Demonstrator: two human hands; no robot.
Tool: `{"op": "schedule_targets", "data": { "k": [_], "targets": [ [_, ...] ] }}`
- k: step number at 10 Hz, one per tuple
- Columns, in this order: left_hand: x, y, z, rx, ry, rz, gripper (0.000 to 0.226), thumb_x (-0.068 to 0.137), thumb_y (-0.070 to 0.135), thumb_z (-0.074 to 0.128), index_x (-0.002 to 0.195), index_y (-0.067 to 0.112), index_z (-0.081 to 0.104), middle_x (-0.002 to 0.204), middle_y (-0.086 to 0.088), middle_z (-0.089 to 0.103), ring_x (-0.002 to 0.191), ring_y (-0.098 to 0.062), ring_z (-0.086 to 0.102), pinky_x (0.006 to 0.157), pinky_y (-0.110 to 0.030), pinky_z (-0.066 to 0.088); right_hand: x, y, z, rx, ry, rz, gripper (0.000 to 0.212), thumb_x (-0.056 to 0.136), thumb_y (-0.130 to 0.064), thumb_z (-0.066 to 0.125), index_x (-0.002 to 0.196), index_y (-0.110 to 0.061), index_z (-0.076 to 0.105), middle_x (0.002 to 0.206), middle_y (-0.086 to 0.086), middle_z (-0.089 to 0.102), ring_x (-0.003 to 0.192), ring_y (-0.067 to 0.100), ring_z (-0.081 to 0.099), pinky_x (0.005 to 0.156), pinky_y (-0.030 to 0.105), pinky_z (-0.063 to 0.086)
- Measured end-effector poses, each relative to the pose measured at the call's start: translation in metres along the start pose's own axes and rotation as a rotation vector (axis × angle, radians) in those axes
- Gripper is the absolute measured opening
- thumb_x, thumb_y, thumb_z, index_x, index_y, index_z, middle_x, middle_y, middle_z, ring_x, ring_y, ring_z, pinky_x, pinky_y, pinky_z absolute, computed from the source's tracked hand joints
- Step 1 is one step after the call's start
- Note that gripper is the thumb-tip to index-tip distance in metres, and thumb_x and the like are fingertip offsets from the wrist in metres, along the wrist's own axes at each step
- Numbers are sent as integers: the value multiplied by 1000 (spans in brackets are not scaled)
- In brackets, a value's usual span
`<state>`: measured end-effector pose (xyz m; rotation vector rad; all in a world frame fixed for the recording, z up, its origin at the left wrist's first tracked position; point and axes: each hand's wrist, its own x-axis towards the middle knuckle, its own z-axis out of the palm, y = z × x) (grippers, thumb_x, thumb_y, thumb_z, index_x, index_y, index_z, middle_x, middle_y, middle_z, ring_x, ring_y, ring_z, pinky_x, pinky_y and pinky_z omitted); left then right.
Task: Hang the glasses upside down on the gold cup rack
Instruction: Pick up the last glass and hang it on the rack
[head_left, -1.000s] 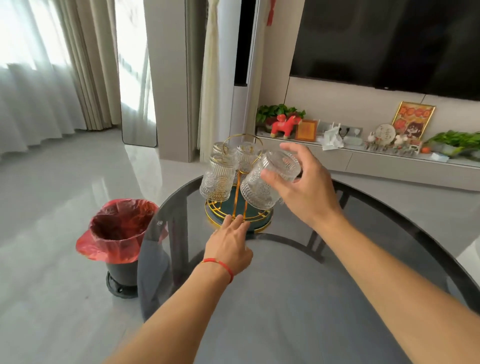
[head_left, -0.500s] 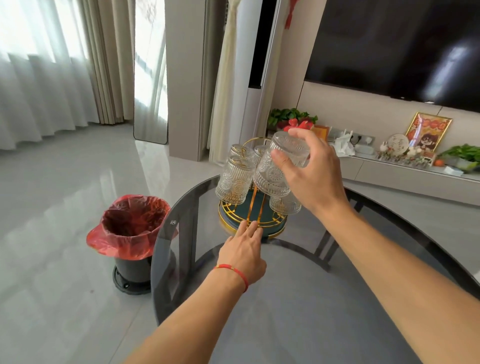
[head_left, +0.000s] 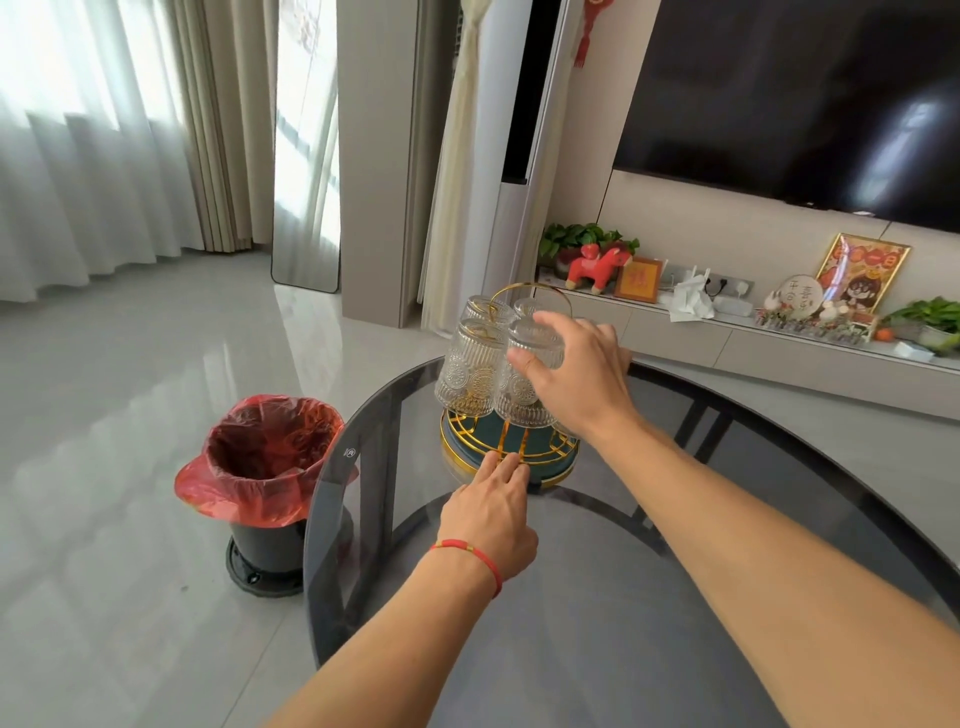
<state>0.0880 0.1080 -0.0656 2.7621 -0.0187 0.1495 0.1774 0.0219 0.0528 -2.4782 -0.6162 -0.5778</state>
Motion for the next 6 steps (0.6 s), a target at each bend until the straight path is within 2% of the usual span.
{"op": "schedule_targets", "data": {
  "k": [1, 3, 4, 5, 6],
  "targets": [
    [0, -1, -1, 8, -5, 2, 72, 90, 22, 59, 154, 12, 28, 165, -5, 25, 154, -27, 9, 118, -50, 35, -4, 7, 10, -84, -28, -6, 61, 92, -63, 61, 144, -32, 60, 138, 0, 68, 129, 27, 44, 99, 44, 30],
    [0, -2, -1, 10, -4, 1, 74, 91, 23, 58, 156, 13, 25, 167, -4, 21, 155, -26, 7, 118, -48, 35, -4, 13, 19, -196, -34, -51, 58, 98, -64, 51, 139, -25, 66, 146, 1, 62, 132, 28, 43, 103, 46, 31],
    [-1, -2, 0, 18, 5, 7, 75, 92, 23, 58, 157, 13, 23, 168, -4, 18, 155, -25, 5, 119, -46, 32, -6, 12, 18, -284, -59, -80, 60, 100, -64, 45, 139, -23, 64, 146, 3, 60, 134, 29, 43, 104, 47, 31],
    [-2, -2, -1, 4, 21, 14, 74, 91, 20, 57, 157, 12, 24, 168, -5, 19, 155, -25, 7, 120, -40, 27, -9, 10, 17, -346, -93, -96, 61, 104, -60, 33, 147, -21, 53, 152, 5, 54, 138, 30, 40, 108, 50, 28],
    [-9, 1, -1, -36, 68, 16, 71, 90, 19, 58, 154, 12, 30, 165, -6, 27, 152, -24, 20, 119, -35, 29, -19, 11, 11, -307, -96, -121, 63, 108, -51, 28, 161, -17, 33, 164, 6, 41, 149, 29, 33, 119, 53, 21]
  ]
}}
